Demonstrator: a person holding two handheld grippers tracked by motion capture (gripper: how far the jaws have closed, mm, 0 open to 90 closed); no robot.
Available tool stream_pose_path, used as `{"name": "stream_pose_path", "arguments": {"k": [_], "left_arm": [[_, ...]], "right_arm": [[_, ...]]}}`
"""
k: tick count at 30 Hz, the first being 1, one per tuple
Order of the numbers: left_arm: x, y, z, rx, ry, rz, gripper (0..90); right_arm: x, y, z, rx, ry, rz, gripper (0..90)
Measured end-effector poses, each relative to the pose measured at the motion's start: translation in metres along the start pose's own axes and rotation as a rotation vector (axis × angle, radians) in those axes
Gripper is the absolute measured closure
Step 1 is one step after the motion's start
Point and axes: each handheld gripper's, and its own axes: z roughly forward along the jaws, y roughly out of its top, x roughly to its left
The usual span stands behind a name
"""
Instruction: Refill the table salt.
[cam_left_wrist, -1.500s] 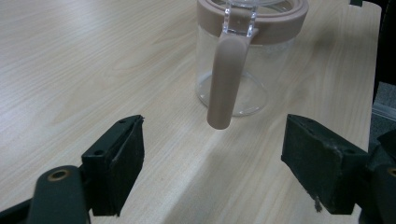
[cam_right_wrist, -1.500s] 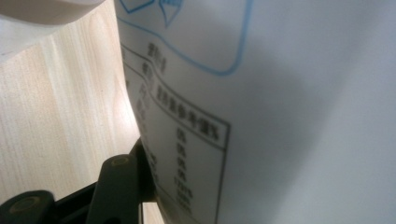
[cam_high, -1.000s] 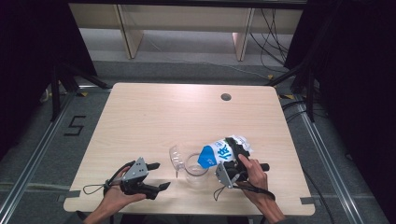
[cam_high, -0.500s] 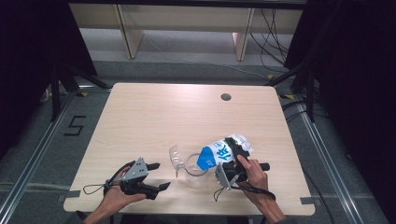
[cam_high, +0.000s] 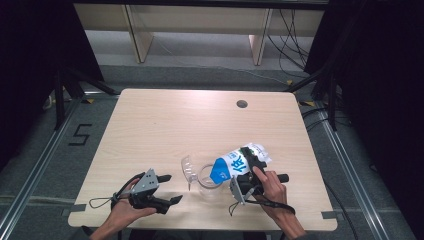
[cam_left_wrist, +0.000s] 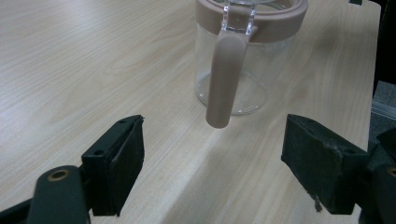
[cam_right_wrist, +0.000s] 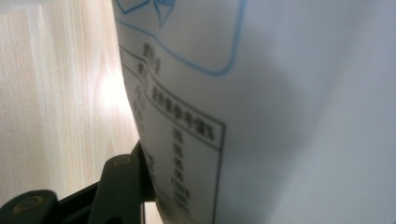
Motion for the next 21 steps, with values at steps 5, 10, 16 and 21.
{"name": "stream_pose_path", "arguments": {"k": [5,10,16,21], "left_arm": [[0.0014,0.0004,-0.0002,0.005,-0.001,0.023,20.8],[0.0002,-0.0001,-0.0001,0.004,0.002,0.0,20.8],[0.0017,0.0005,0.0,0.006,-0.004,0.031,20.8],[0.0003,-0.0001,0.0,0.005,0.001,0.003,20.8]], "right_arm": [[-0.0001,0.0014,-0.0008,0.013,-0.029,-0.037,48.7],[-0.0034,0.0025,-0.0002,0.003,-0.029,-0.094,48.9],[-0.0001,0.0011,0.0001,0.018,-0.021,-0.041,48.9],[0.0013,0.0019,0.0,0.017,-0.02,-0.051,49.1]]}}
